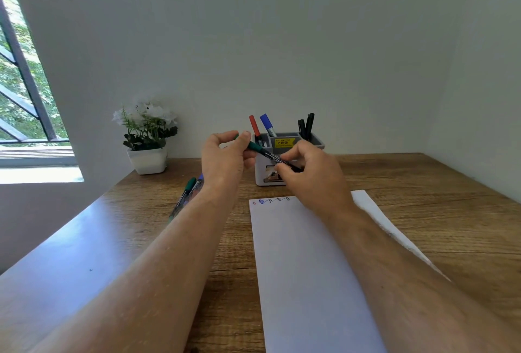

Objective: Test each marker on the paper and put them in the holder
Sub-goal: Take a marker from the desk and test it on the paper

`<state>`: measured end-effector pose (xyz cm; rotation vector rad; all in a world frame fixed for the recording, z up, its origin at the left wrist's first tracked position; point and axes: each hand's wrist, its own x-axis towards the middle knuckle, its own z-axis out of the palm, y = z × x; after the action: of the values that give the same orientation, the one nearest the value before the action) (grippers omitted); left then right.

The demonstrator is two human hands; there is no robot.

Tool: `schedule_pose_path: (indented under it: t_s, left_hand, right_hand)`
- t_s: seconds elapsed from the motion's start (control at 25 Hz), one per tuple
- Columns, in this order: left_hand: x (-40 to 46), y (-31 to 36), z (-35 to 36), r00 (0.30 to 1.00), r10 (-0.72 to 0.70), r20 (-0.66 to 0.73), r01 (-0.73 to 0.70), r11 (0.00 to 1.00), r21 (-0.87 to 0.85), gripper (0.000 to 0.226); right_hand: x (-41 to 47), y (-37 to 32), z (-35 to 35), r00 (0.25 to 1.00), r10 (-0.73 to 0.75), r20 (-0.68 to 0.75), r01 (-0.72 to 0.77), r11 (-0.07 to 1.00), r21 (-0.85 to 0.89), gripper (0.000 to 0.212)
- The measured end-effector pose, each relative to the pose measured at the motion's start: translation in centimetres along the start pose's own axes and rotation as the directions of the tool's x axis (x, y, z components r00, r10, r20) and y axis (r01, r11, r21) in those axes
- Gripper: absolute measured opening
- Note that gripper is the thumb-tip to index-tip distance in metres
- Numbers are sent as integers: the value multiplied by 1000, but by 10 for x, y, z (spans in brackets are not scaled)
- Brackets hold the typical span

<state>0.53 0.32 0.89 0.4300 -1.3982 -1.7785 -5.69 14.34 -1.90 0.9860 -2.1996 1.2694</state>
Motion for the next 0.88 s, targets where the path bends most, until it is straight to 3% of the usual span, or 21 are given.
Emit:
schedule_pose_path:
  t_s: [0.12, 0.32, 0.88]
  left_hand:
    - [0, -1, 0, 1000, 15, -14, -15, 1000, -1, 20]
    - [2, 2, 0, 998, 55, 7, -55, 998, 16, 14]
    - [7, 1, -2, 986, 104, 130, -113, 991, 68, 16]
  right_hand:
    - [0, 3, 1, 996, -85, -16, 84, 995, -50, 12]
    - [2, -2, 4, 996, -91, -10, 92, 993, 73, 11]
    - [4, -8, 4, 989, 101, 106, -133, 923, 361, 18]
